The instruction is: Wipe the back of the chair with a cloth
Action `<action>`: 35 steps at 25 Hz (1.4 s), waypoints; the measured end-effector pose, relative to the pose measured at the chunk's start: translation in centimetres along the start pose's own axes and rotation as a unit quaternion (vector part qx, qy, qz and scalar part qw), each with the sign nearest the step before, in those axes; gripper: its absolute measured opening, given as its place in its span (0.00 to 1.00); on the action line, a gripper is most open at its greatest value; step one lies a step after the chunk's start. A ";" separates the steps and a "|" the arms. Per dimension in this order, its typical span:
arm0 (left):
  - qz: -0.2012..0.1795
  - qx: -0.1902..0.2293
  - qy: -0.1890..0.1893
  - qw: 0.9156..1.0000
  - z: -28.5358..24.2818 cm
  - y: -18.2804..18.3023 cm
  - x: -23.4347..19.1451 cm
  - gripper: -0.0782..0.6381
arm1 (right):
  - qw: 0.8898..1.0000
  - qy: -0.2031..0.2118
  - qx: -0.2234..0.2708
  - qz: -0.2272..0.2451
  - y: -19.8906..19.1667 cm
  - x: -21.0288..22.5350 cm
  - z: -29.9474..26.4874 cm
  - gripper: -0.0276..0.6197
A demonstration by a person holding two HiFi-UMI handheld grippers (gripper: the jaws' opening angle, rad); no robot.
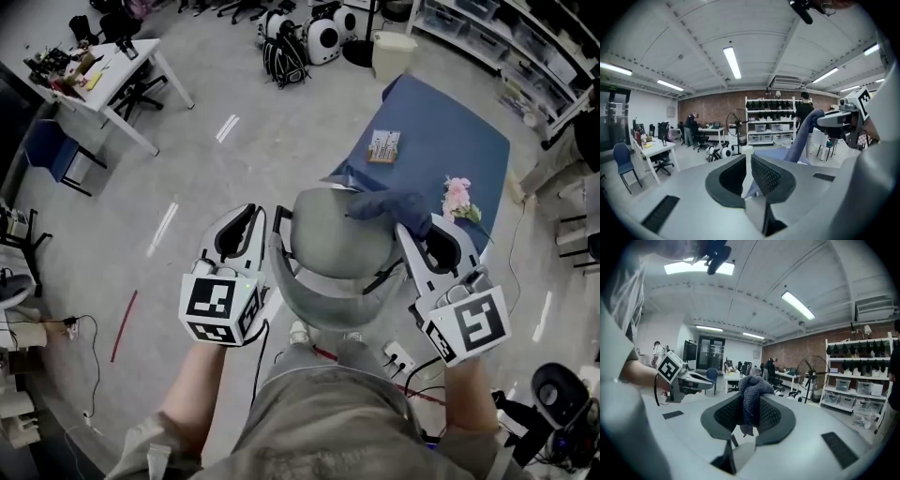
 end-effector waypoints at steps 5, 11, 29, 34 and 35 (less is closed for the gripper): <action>-0.041 0.075 0.015 0.996 4.5 4.9 1.4 0.18 | 0.996 -0.030 0.079 0.016 4.4 -0.6 4.6 0.17; -0.060 0.136 0.024 0.989 9.1 8.9 2.7 0.18 | 0.990 -0.047 0.135 0.011 7.0 -1.4 8.3 0.17; -0.080 0.143 0.025 0.986 12.6 5.2 5.8 0.18 | 0.987 -0.006 0.158 -0.006 3.6 -5.3 11.3 0.17; -0.072 0.134 0.025 0.988 12.7 4.3 5.8 0.18 | 0.989 0.000 0.151 -0.002 3.4 -5.7 10.9 0.17; -0.070 0.134 0.025 0.988 12.8 4.3 5.8 0.18 | 0.989 0.000 0.150 -0.001 3.4 -5.7 10.9 0.17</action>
Point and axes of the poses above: the fingertips, and each gripper's own axes: z backward along the fingers, x to its right, y out of its top, the point moved 1 cm from there along z, backward along the fingers, and after that the axes turned 14 degrees about -x, right-handed, at the moved point
